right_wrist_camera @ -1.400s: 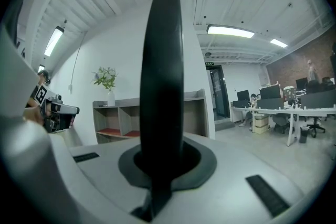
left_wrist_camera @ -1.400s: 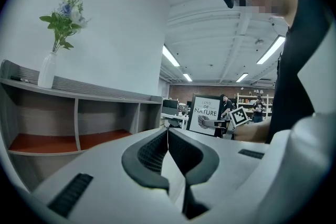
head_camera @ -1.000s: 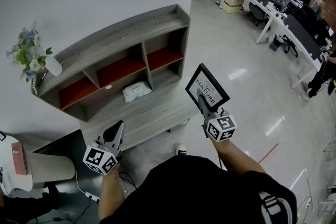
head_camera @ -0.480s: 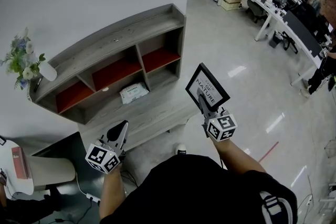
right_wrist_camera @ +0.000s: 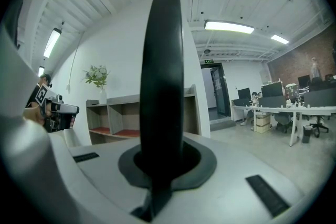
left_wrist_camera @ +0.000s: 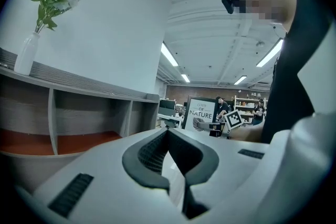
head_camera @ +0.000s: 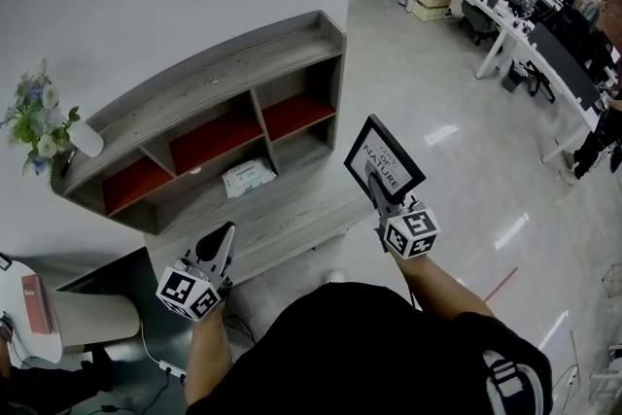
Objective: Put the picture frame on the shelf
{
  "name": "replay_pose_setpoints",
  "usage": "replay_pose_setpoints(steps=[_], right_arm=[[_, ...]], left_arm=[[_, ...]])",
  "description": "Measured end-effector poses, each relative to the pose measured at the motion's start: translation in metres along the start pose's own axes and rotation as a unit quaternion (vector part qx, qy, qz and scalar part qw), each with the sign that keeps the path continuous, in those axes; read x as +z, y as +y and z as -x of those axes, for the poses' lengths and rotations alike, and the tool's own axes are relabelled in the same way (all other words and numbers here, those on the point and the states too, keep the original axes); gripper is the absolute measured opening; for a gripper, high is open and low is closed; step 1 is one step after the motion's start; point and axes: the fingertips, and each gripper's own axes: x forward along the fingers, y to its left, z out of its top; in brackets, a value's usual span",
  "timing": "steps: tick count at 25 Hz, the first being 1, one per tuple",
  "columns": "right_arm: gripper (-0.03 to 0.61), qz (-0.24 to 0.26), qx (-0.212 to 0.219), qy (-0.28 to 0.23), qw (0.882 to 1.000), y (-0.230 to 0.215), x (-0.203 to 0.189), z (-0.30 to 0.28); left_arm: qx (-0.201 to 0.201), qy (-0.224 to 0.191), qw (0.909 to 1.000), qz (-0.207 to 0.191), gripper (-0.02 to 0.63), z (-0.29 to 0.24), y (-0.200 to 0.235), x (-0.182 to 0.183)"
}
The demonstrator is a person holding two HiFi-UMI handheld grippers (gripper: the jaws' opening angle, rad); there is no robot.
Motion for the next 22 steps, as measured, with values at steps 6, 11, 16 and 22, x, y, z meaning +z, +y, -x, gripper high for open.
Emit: replay_pose_setpoints(steps=[6,11,16,22], right_arm=[[0.023,0.002,0.008,-0.001,1.0,-0.008,0.003,-0.019],[0.023,0.0,0.011,-0.004,1.0,-0.018,0.005,-0.03],[0.023,-0.003,0.013,-0.003,1.0,-0.025,0.002,-0.034],[0.023,-0.004,0.012,-0.004,1.0,-0.04,0.003,-0.036]], left_arm=[[0.008,-0.001,0.9999,0.007,0.02,-0.011,0.01,-0.001],[0.014,0.0,0.9999,0.006,0.02,-0.022,0.015,-0.002],[0.014,0.004,0.9999,-0.004,0.02,-0.033,0.015,-0.001],[0.014,0.009,0.9999,-0.004,0.02,-0.048,0.012,-0.002]])
